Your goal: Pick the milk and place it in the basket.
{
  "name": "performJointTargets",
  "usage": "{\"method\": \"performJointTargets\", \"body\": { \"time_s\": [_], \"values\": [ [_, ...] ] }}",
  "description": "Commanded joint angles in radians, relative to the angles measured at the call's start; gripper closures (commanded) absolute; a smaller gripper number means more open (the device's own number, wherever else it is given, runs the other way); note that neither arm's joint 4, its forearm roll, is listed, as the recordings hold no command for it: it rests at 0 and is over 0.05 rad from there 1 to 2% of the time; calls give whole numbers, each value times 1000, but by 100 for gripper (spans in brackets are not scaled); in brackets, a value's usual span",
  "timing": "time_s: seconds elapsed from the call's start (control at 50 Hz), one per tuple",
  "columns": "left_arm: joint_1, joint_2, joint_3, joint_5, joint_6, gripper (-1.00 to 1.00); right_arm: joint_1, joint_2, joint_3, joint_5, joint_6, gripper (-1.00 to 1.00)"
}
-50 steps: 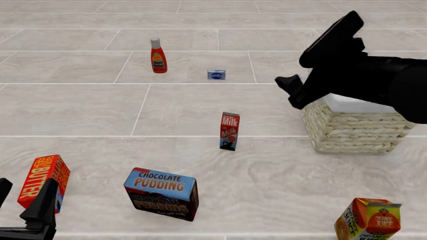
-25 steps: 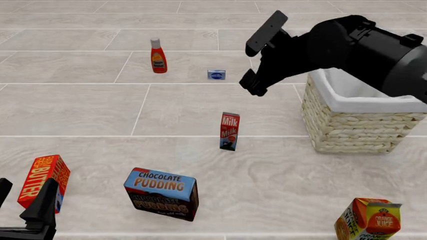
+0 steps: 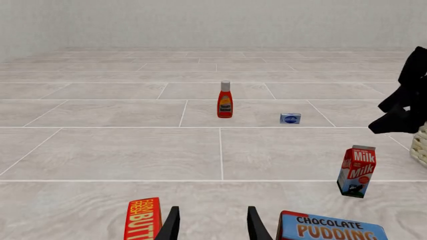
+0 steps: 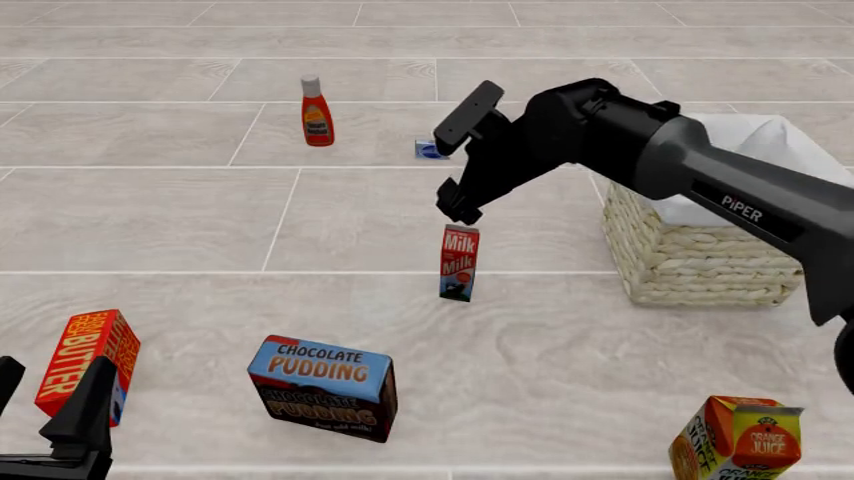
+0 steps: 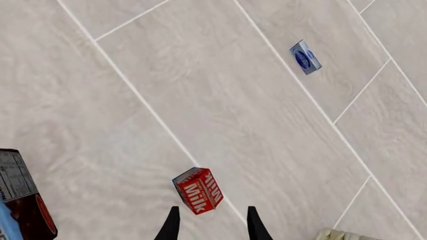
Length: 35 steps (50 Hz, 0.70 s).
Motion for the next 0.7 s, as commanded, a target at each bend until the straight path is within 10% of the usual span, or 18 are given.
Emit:
{"method": "performJointTargets", "body": {
  "time_s": [0.02,0.7],
  "values": [
    [0,0,0,0,0,-100,-2,68,-14,-18,3,-100],
    [0,0,0,0,0,-100,-5,158,2,-76,29,-100]
  ]
}}
